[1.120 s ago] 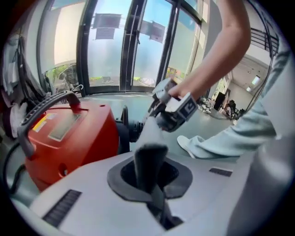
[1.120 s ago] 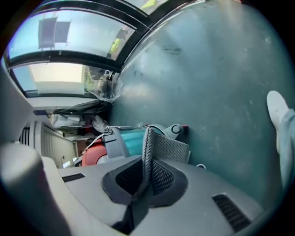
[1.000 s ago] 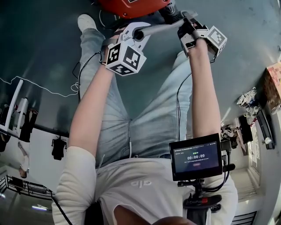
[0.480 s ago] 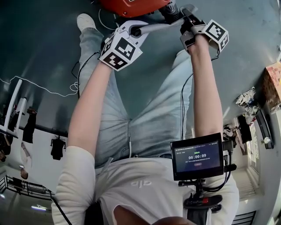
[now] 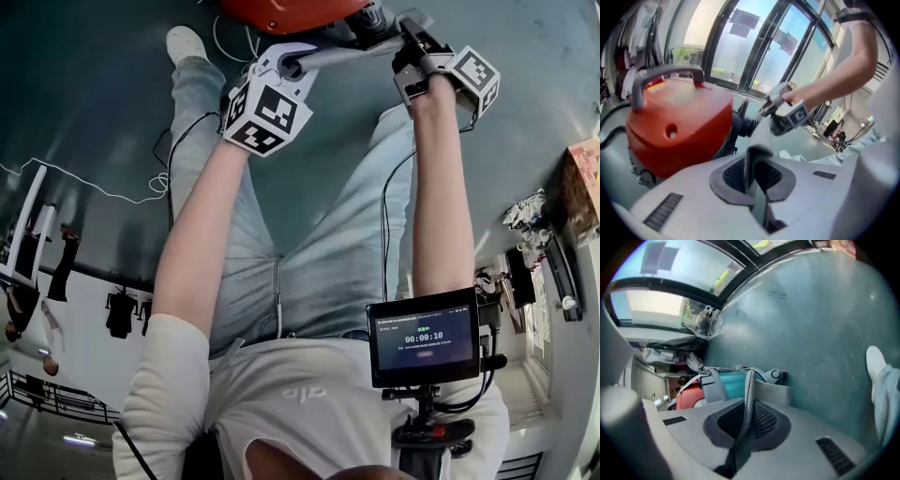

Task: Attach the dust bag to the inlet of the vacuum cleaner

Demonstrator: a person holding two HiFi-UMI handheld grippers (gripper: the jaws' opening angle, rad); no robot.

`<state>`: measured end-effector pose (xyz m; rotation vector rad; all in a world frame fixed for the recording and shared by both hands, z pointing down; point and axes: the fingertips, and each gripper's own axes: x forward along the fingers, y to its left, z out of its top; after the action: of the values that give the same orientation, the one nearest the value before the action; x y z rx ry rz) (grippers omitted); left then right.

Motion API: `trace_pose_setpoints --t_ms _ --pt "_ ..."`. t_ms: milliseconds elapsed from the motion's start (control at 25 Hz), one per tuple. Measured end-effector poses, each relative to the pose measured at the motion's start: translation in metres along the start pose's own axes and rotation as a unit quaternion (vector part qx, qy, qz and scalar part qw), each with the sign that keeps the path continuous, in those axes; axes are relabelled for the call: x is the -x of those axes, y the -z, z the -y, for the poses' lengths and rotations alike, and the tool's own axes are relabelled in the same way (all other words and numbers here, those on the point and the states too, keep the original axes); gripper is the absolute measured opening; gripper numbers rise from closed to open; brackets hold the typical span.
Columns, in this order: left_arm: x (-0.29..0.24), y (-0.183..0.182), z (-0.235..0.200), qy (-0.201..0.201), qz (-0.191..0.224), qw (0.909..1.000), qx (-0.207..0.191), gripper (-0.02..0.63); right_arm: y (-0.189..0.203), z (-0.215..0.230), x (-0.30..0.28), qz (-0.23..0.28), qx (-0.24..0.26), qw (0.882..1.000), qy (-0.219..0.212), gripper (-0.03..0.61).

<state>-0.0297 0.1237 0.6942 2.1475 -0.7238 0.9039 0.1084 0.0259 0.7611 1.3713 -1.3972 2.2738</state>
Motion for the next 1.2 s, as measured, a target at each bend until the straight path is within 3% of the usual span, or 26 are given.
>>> trace_pose_setpoints --t_ms 120,200,240,400,440,520,600,720,840,920,1000,1120,1200 --pt "0.015 -0.021 -0.001 -0.013 0.024 0.9996 0.005 0.015 0.011 0.020 -0.013 -0.001 -0.044 0.999 -0.011 0.018" --pt "0.004 -0.013 -0.011 -0.019 0.025 0.9991 0.027 0.015 0.008 0.016 -0.015 0.000 -0.060 0.998 -0.004 0.018" --pt "-0.003 -0.006 -0.017 -0.017 0.023 0.9986 0.044 0.015 0.003 0.008 -0.012 0.000 -0.050 0.999 0.001 0.018" --pt "-0.026 0.023 -0.016 0.006 0.007 0.9951 0.099 0.015 -0.003 -0.053 0.006 -0.016 0.090 0.996 0.005 0.018" --pt "-0.026 0.023 -0.015 0.006 0.007 0.9942 0.107 0.015 -0.005 -0.055 0.005 -0.012 0.101 0.995 0.004 0.018" --pt "-0.011 0.009 -0.012 0.000 0.015 0.9951 0.098 0.015 -0.010 -0.028 -0.001 0.001 0.056 0.998 0.002 0.018" --pt "0.012 -0.018 -0.007 -0.004 0.034 0.9979 0.054 0.015 -0.007 0.005 -0.013 0.001 -0.004 1.000 -0.004 0.019" --pt "0.017 -0.032 -0.014 -0.008 0.050 0.9980 0.038 0.015 -0.003 0.011 -0.021 -0.006 0.006 1.000 0.016 0.018" --pt "-0.008 -0.007 -0.031 -0.009 0.040 0.9949 0.092 0.015 -0.014 -0.021 -0.003 0.008 0.024 1.000 0.015 0.018" --pt "-0.020 0.003 -0.034 -0.008 0.030 0.9924 0.119 0.015 -0.015 -0.053 0.008 0.011 0.062 0.998 0.002 0.018" --pt "-0.021 0.002 -0.032 -0.007 0.029 0.9904 0.135 0.015 -0.019 -0.053 0.003 0.016 0.075 0.997 0.002 0.018" --pt "0.005 -0.025 -0.013 -0.003 0.044 0.9955 0.084 0.015 -0.021 -0.004 -0.016 0.014 0.005 1.000 0.006 0.018" --pt "0.017 -0.038 -0.006 -0.003 0.056 0.9972 0.051 0.015 -0.015 0.009 -0.025 0.009 0.006 1.000 0.014 0.018"
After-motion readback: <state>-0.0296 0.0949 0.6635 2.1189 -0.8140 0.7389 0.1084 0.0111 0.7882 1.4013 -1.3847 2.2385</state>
